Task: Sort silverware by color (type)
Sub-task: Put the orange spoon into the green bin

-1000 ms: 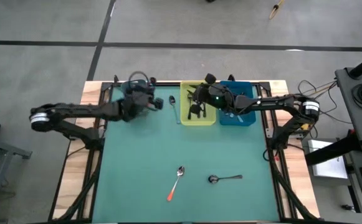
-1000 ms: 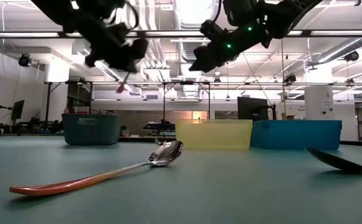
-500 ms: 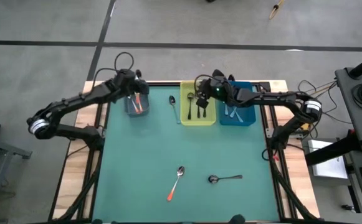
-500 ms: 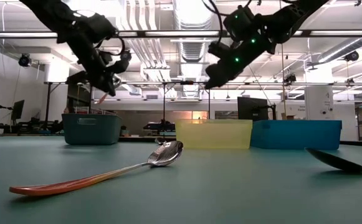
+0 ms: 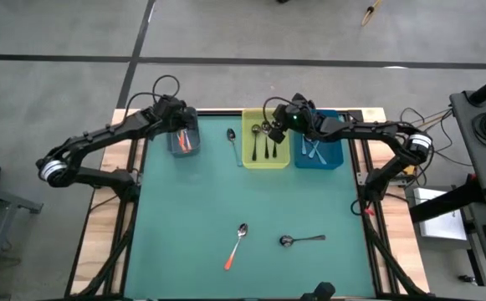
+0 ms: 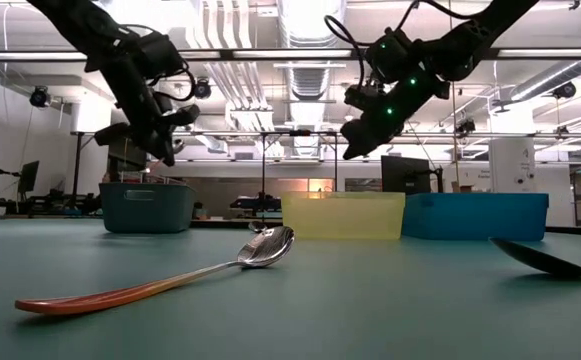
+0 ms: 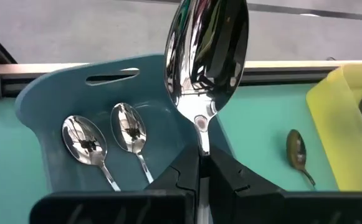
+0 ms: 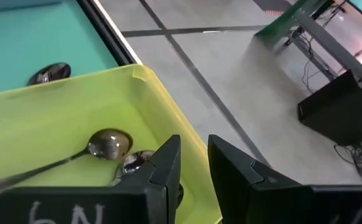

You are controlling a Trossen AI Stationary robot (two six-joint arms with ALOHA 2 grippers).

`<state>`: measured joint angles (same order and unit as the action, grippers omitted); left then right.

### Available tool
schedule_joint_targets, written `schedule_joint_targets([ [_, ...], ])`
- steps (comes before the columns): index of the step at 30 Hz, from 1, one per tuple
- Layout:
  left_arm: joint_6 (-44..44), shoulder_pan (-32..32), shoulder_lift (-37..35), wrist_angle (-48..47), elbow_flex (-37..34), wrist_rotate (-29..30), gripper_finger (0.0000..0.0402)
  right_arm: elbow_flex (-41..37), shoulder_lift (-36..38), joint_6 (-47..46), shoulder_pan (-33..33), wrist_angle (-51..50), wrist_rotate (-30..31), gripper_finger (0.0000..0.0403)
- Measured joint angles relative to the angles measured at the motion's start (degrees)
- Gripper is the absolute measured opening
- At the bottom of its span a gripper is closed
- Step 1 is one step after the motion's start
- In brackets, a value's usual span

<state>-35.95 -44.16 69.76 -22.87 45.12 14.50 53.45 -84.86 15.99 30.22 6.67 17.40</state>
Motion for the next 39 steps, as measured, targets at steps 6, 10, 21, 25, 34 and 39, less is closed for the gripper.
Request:
schedule_joint_targets([
  [6,1.8,-3.1,0.1,0.4,-0.8,1.1,0.0000,0.0,0.0,0.6,0.2,3.1,0.4,0.0074],
  [10,2.1,-5.9,1.1,3.8,-2.8,2.7,0.0000,0.0,-0.3,2.0,0.2,6.5,0.4,0.0074],
  [21,-2.0,-6.6,4.7,7.0,-4.5,0.2,0.0000,0.0,-0.7,6.6,0.4,9.9,0.2,0.0075],
  [25,-3.5,-6.7,6.2,6.9,-4.5,-0.8,0.0000,0.0,-0.7,8.5,0.7,10.6,0.2,0.0073],
  [34,-6.3,-6.7,8.4,6.6,-4.5,-2.1,0.0000,0.0,-0.7,12.3,1.5,13.1,0.2,0.0068],
  [39,-7.2,-6.7,8.4,5.2,-4.5,-2.1,0.0000,0.0,-0.7,14.0,1.9,14.6,0.3,0.0068],
])
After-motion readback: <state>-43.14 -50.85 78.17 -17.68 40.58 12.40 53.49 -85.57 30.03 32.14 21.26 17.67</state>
